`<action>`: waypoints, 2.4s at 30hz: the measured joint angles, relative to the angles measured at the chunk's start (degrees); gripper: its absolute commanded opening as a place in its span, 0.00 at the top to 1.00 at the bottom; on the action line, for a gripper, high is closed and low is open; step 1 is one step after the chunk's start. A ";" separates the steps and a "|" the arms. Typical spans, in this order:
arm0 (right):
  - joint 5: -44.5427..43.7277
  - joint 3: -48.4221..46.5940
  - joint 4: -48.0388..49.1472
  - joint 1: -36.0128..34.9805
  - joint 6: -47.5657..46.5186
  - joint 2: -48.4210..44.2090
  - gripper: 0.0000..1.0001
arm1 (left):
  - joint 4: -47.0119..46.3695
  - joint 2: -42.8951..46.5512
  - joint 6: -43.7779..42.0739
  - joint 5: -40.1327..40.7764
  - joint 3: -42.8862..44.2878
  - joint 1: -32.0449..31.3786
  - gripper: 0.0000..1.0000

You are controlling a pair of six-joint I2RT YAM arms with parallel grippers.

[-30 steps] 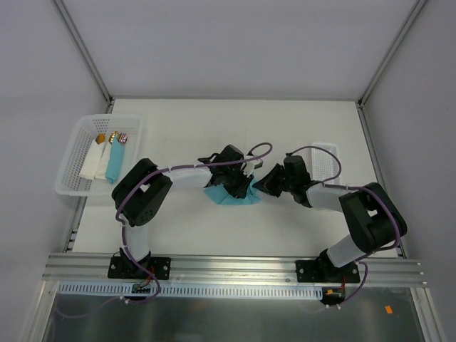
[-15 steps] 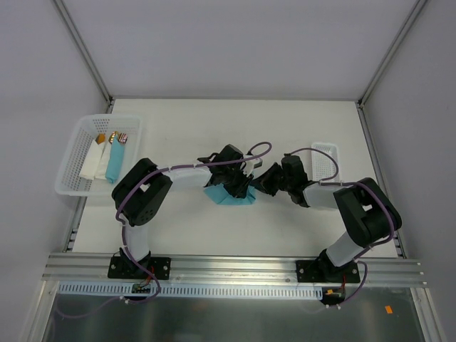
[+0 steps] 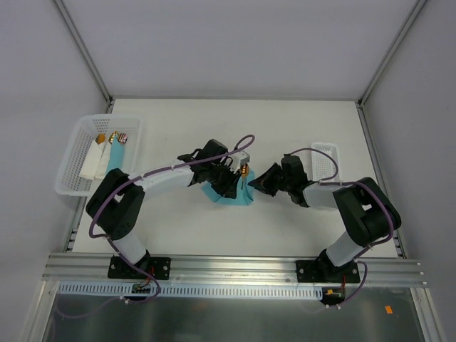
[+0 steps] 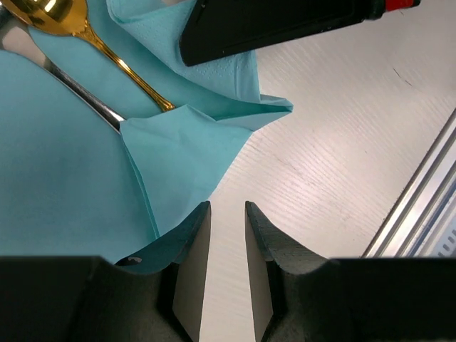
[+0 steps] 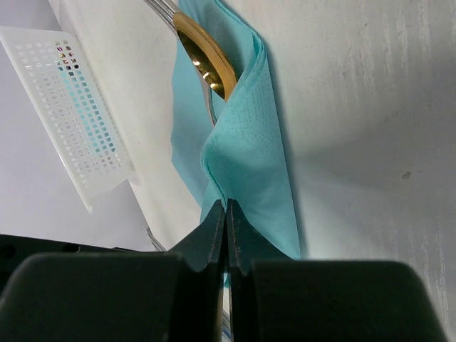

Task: Place the utensils on the paper napkin and roll it up

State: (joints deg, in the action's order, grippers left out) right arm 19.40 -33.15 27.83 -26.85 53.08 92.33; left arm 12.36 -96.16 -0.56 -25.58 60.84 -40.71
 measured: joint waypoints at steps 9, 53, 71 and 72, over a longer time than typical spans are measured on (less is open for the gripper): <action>0.07 -0.07 -0.24 -0.02 -0.22 0.00 1.00 | 0.98 -4.44 2.10 -3.89 -0.22 2.12 0.75; 0.00 -5.84 8.70 -5.16 11.26 11.26 1.00 | 0.83 -14.32 8.61 -10.40 4.92 6.29 0.80; 0.02 -4.02 14.99 -5.33 14.45 13.79 0.58 | 0.50 -13.07 8.79 -10.49 3.82 6.29 0.74; 0.07 -3.93 15.30 -5.33 14.47 13.84 0.57 | 0.68 -12.37 8.79 -10.49 3.34 6.29 0.73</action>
State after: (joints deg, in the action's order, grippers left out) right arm 19.46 -37.08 43.13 -32.18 67.55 106.17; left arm 13.04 -108.53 8.23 -36.07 64.18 -34.41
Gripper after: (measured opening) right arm 0.414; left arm 0.249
